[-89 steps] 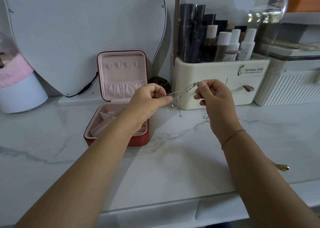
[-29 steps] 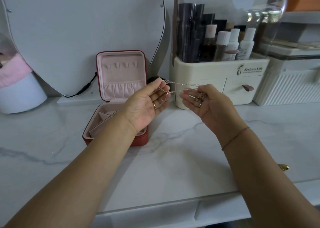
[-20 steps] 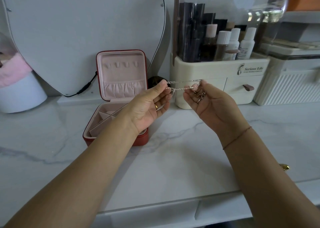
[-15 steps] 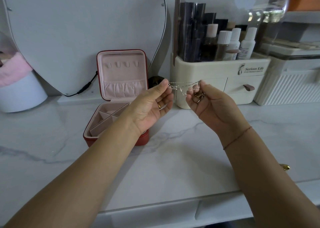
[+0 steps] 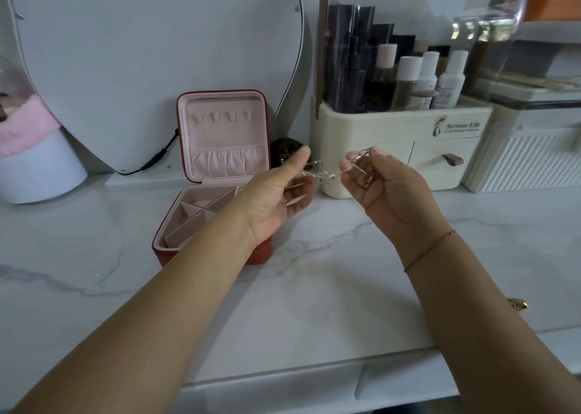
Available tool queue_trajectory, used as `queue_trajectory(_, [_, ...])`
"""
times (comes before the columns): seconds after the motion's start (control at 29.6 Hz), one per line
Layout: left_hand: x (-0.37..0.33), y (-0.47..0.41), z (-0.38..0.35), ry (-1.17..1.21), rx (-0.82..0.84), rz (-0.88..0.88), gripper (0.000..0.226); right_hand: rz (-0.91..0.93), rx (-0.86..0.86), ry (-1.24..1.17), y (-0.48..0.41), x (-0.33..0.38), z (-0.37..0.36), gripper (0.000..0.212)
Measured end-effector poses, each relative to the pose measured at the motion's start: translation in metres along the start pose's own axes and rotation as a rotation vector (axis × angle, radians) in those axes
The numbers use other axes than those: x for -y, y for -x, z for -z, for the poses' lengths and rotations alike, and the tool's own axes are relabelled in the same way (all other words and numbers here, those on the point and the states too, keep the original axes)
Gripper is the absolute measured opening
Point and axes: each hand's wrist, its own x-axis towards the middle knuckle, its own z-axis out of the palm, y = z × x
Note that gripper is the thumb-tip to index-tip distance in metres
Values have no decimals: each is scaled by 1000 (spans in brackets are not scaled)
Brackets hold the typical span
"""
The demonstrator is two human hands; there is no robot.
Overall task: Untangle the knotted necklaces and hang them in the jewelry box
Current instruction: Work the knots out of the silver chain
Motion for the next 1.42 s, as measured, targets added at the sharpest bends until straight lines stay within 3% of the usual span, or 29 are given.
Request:
queue_trajectory(0.1, [5, 1, -2, -183, 23, 0, 9, 15, -33, 39, 3, 3, -1, 18])
queue_trajectory(0.24, [8, 2, -4, -212, 33, -30, 10, 19, -64, 254, 6, 1, -2, 13])
queue_trajectory(0.3, [8, 2, -2, -229, 32, -36, 6, -3, -15, 232, 8, 1, -4, 12])
queue_trajectory(0.47, [9, 3, -2, -406, 105, -11, 39, -57, 162, 147, 12, 5, -8, 11])
queue_trajectory(0.57, [12, 6, -4, -462, 211, 33, 36, -84, 219, 124, 14, 6, -10, 12])
queue_trajectory(0.64, [13, 8, -6, -476, 240, 39, 23, -91, 234, 123, 14, 6, -10, 13])
queue_trajectory(0.74, [10, 10, -8, -384, 193, 26, 7, -83, 201, 138, 13, 6, -8, 13])
queue_trajectory(0.95, [-11, 5, -1, 83, 28, -31, 20, 32, -3, 402, 7, 1, -3, 12])
queue_trajectory(1.08, [-19, 5, 5, 148, -40, -60, 15, 107, -111, 553, 5, -1, 1, 9])
queue_trajectory(1.25, [-17, 5, 9, -129, -68, -108, 14, 165, -157, 465, 3, 2, 5, 5])
queue_trajectory(1.42, [-12, 8, 7, -475, -215, -249, 7, 177, -46, 417, 4, 2, -1, 21])
